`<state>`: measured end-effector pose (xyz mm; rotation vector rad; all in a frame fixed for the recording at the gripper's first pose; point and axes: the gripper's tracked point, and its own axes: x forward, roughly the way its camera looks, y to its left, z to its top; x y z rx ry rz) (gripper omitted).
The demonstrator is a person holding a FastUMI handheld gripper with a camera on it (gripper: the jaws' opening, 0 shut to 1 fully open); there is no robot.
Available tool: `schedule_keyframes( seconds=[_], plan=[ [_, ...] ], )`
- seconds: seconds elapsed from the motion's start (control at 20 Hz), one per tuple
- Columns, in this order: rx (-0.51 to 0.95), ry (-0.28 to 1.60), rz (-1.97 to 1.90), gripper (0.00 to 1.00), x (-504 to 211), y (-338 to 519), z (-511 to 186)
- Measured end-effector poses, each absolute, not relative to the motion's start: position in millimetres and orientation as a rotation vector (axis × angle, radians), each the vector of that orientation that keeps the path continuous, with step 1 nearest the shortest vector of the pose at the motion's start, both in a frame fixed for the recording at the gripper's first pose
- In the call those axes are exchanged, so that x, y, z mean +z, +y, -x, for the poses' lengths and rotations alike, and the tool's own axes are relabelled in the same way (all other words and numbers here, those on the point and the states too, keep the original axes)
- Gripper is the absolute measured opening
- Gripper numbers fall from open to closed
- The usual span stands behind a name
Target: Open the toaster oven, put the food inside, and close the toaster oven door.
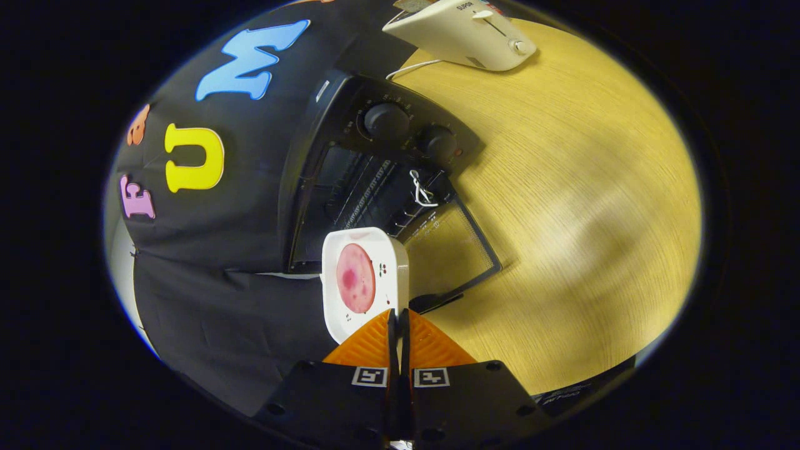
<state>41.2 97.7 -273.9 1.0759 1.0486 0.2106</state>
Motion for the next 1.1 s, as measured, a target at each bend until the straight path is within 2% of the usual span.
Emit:
schedule_keyframes(
  seconds=[0.25, 0.8, 1.1],
  plan=[
    [0.06, 0.965, -1.154, 0.01, -296, 97, -84],
    [-0.152, 0.785, -1.32, 0.02, -307, 122, -156],
    [-0.164, 0.721, -1.344, 0.05, -308, 137, -177]
  ],
)
